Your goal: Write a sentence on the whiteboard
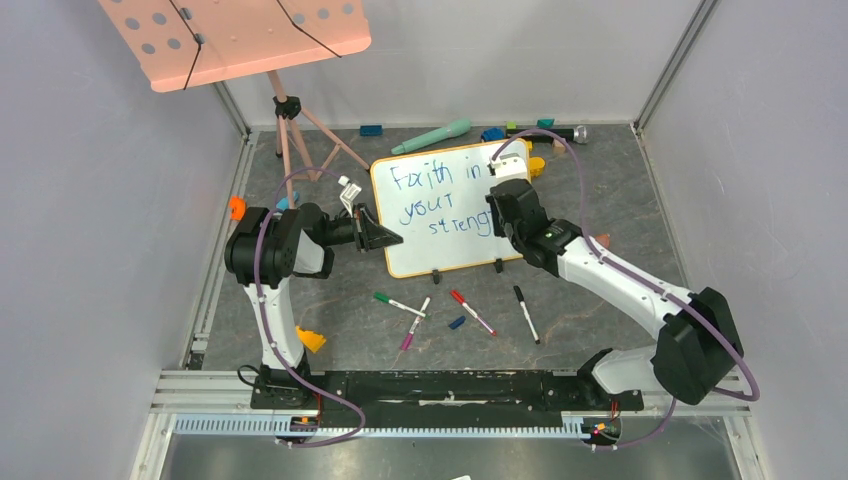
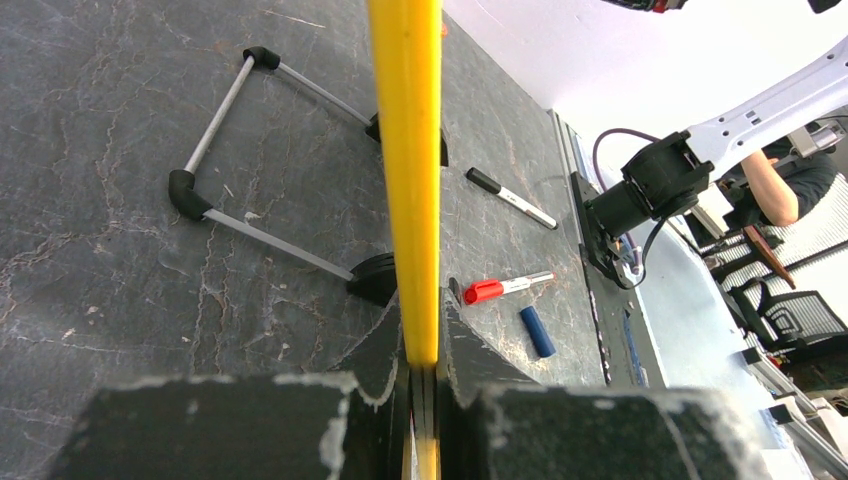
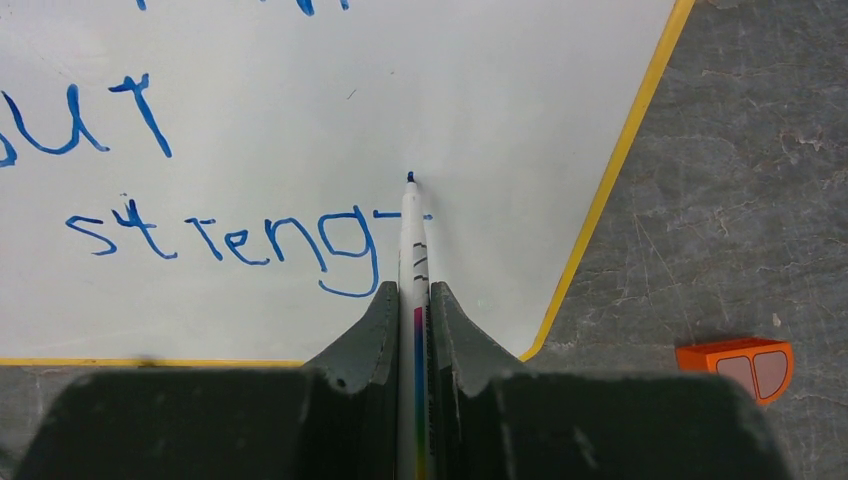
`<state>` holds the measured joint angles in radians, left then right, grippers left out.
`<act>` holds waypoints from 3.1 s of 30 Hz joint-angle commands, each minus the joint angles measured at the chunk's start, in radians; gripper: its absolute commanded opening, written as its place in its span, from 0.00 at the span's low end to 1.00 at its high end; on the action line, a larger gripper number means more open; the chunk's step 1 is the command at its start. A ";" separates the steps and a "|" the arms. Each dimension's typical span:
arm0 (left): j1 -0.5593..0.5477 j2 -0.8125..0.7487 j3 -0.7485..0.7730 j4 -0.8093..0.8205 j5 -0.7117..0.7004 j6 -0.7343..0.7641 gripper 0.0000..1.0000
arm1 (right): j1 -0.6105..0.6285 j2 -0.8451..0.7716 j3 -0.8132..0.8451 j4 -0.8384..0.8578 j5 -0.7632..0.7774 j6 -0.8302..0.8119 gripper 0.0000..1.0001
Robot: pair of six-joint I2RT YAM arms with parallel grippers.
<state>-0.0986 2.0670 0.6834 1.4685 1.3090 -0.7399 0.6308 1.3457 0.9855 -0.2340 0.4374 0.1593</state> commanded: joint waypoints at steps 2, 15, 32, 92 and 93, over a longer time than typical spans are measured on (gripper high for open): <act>-0.010 -0.018 0.005 0.089 0.058 0.100 0.02 | -0.005 0.006 0.003 0.034 -0.008 -0.003 0.00; -0.009 -0.019 0.005 0.089 0.058 0.100 0.02 | -0.005 -0.082 -0.140 0.051 -0.046 0.037 0.00; -0.009 -0.018 0.005 0.089 0.059 0.100 0.02 | -0.011 -0.109 -0.024 0.023 0.030 0.012 0.00; -0.009 -0.019 0.005 0.089 0.059 0.099 0.02 | -0.074 -0.047 -0.038 0.026 0.027 -0.005 0.00; -0.009 -0.018 0.005 0.089 0.059 0.099 0.02 | -0.076 -0.052 -0.042 0.024 0.029 -0.003 0.00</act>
<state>-0.0986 2.0670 0.6834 1.4681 1.3098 -0.7406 0.5716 1.3037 0.9108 -0.2119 0.4179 0.1631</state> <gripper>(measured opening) 0.100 0.124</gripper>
